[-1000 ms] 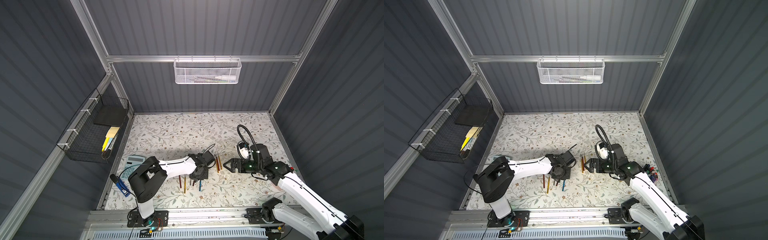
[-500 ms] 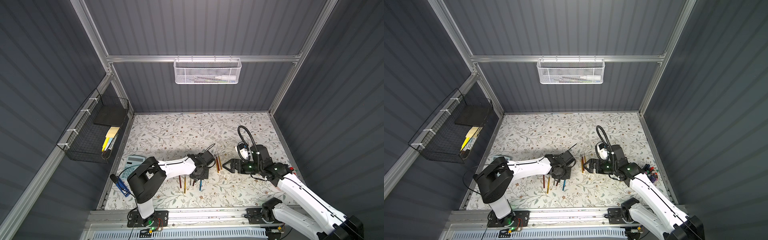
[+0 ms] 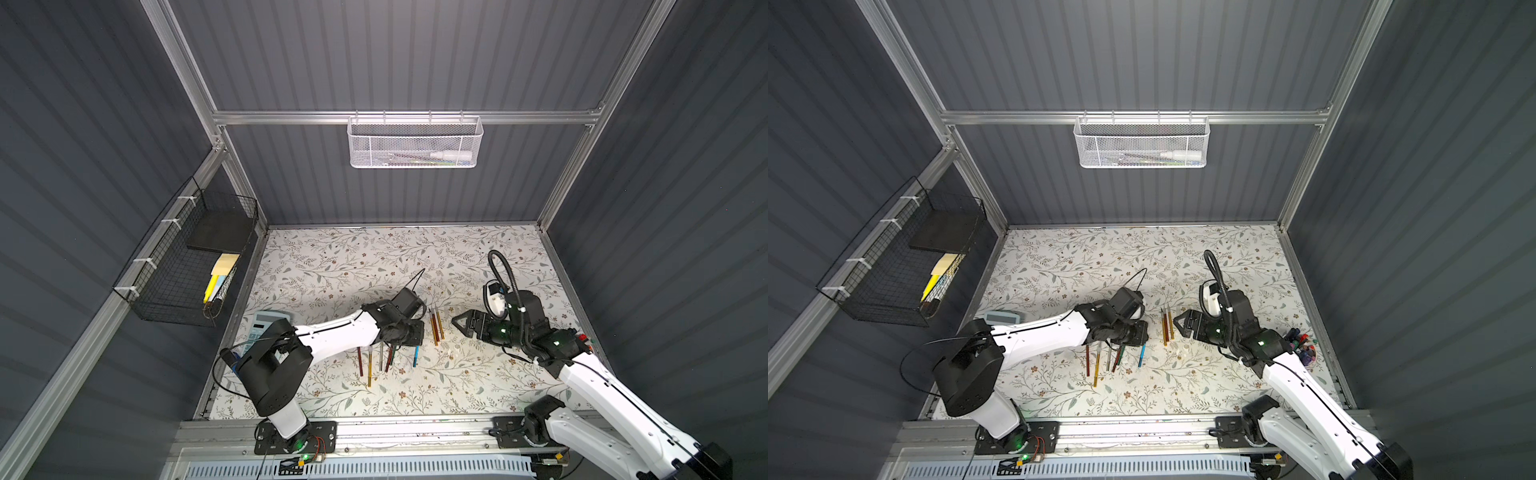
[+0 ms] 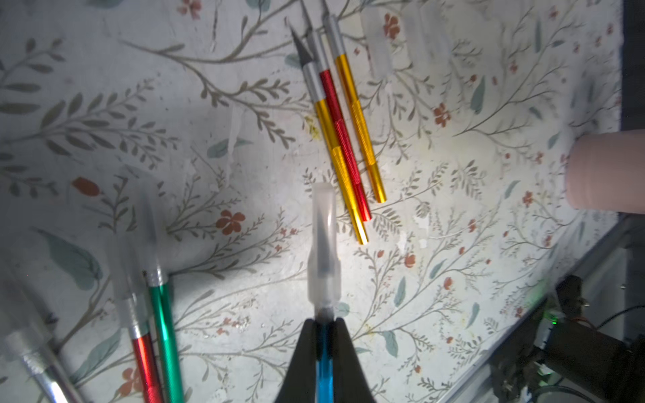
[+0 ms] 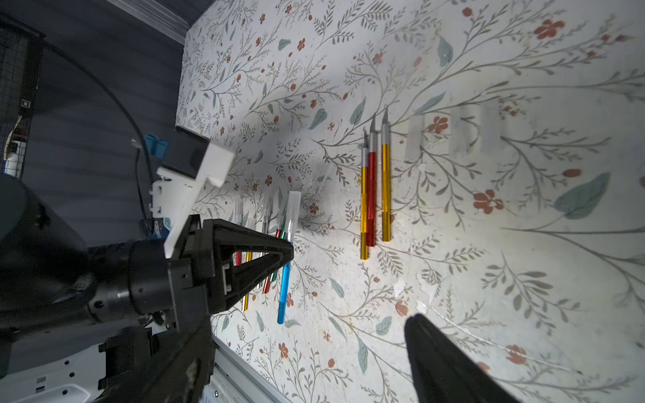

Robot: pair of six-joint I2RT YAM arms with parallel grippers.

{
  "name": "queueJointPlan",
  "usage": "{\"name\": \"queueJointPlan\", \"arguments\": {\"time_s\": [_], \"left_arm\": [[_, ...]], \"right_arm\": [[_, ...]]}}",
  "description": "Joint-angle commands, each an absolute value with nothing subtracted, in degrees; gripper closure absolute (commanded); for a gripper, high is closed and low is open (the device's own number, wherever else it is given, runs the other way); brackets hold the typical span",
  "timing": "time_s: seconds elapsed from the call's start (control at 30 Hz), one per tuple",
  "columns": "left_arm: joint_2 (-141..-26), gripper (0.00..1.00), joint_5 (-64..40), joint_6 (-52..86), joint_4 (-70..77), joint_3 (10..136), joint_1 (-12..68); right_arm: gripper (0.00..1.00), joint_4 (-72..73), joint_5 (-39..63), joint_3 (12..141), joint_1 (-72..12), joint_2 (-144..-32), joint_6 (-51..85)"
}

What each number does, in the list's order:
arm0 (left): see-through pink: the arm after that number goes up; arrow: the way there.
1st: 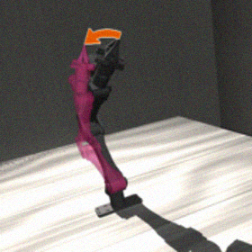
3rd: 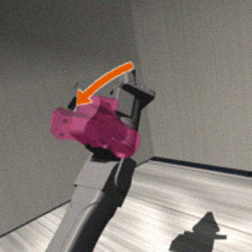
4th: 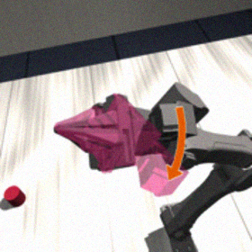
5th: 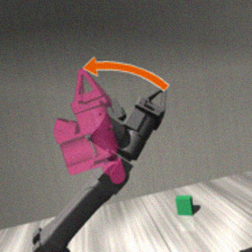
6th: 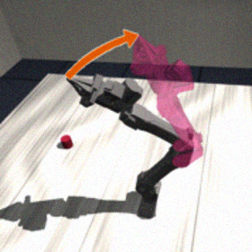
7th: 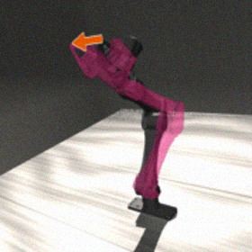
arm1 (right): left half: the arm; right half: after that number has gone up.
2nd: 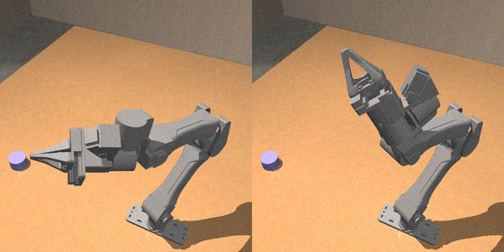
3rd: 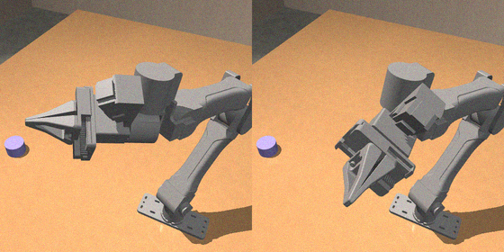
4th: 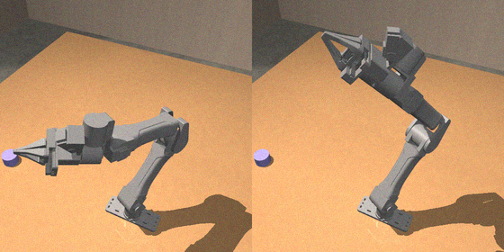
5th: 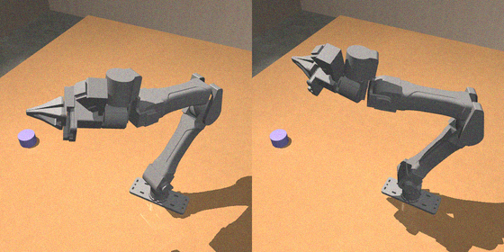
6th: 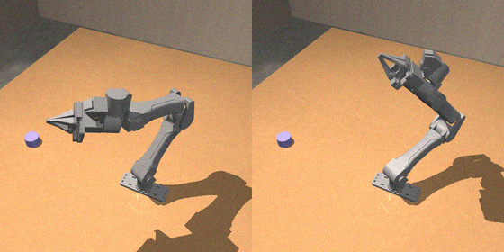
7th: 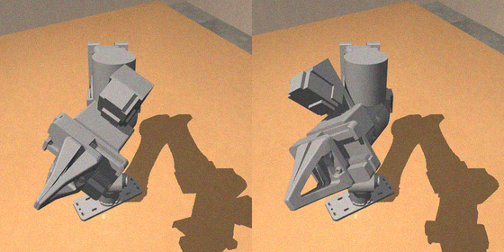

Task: Remove protective caps from carving knives
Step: Pick up the carving knife from the center of the board.

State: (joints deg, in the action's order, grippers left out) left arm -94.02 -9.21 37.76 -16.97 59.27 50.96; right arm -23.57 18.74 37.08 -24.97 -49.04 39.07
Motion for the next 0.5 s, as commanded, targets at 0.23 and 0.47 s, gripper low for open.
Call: {"name": "queueJointPlan", "arguments": {"time_s": [0.23, 0.47], "left_arm": [[-90.74, 0.98, -29.62, 34.03, -3.08, 55.76, 45.42], [-90.84, 0.98, -33.3, 33.19, -1.21, 56.02, 45.44]], "right_arm": [[0.2, -14.71, 24.66, 37.52, -25.21, -51.59, 43.03], [0.29, -7.16, 27.11, 37.36, -25.22, -57.8, 46.03]]}}
